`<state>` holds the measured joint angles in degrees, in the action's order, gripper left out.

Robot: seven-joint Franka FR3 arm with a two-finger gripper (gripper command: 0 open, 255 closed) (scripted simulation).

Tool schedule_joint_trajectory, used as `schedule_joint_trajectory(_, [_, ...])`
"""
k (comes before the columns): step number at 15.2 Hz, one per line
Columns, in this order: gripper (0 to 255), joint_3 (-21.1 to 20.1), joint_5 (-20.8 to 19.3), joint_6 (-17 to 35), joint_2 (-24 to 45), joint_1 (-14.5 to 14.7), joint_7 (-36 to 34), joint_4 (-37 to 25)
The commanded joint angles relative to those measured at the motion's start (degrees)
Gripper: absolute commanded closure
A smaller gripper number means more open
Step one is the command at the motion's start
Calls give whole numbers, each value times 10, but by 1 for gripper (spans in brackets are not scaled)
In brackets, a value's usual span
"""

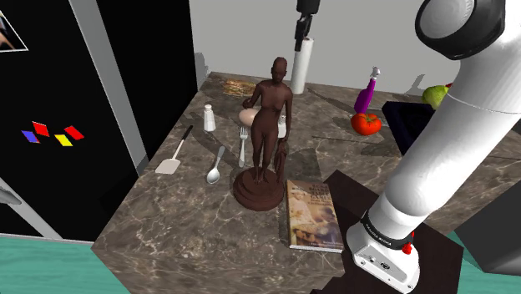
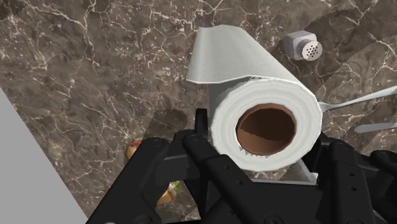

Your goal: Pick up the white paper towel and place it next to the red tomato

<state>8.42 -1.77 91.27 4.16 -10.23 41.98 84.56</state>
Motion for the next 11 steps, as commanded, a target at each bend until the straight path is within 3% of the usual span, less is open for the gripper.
schedule_joint_trajectory(1, [255, 11, 1, 3, -7, -13, 26, 9])
schedule_joint_trajectory(11, [255, 75, 15, 6, 5, -87, 162, -4])
